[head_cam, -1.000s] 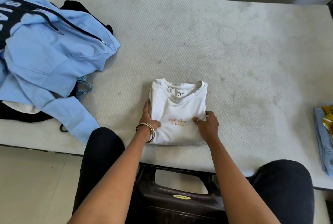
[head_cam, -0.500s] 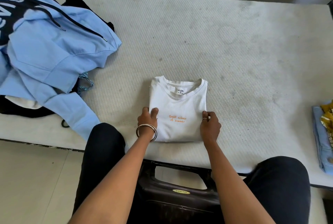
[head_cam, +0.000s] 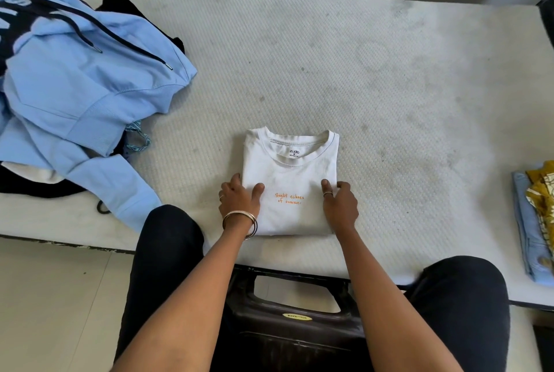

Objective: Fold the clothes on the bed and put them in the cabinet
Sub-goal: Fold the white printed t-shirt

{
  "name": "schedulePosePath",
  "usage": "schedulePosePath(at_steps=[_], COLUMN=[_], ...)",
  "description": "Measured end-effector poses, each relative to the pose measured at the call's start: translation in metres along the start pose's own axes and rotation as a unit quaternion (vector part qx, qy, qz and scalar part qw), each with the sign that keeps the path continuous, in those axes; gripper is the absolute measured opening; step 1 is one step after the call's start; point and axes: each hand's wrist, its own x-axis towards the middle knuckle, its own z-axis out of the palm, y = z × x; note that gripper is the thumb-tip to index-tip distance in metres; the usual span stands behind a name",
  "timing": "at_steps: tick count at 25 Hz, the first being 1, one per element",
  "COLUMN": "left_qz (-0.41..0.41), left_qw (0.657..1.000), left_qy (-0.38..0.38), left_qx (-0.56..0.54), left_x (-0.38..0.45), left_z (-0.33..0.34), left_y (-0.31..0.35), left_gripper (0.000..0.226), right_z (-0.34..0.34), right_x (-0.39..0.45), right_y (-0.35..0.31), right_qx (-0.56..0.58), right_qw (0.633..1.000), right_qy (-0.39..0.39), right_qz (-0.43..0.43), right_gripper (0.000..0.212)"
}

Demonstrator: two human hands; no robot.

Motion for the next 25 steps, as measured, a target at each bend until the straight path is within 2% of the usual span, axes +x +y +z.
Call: schedulePosePath(at_steps=[2,4,7,10,16,18,21,25], left_qz=[-0.079,-0.149,-0.134,-0.099,0.01,0.05,0.103,0.168], left_qw=[0.986,0.945,0.903,0.871,0.844,0.829,0.798,0.772], left_qy=[-0.073,-0.125,-0.168,-0.205,-0.264,-0.295,-0.354,-0.41], left_qx=[-0.125,-0.263,-0.373,-0.437,-0.468,-0.473,-0.477,-0.455], left_x=[0.015,0.022,0.019,0.001,-0.046,-0.064,-0.083,-0.084], left_z=[0.001,-0.009,-0.021,-0.023,0.021,0.051,0.099,0.155], left_y=[0.007,0.013,0.019,0.033,0.121,0.173,0.265,0.372], left_gripper=[0.063,0.05,0.031,0.024,0.044,0.056,0.071,0.089], right_z=[0.004,-0.002,-0.024,-0.045,-0.153,-0.205,-0.288,-0.388], right_x=[0.007,0.013,0.012,0.008,0.026,0.046,0.092,0.168], right_y=[-0.01,-0.017,-0.015,-0.008,0.034,0.059,0.085,0.088], right_qx=[0.039,0.171,0.277,0.278,0.283,0.3,0.32,0.252], right_qw=[0.997,0.975,0.938,0.934,0.948,0.948,0.946,0.966], right_qy=[-0.055,-0.105,-0.188,-0.222,-0.146,-0.103,-0.042,-0.013], right_qz=[0.048,0.096,0.088,0.04,-0.01,-0.009,-0.018,-0.052], right_gripper=[0.051,0.043,0.024,0.029,0.021,0.019,0.026,0.037])
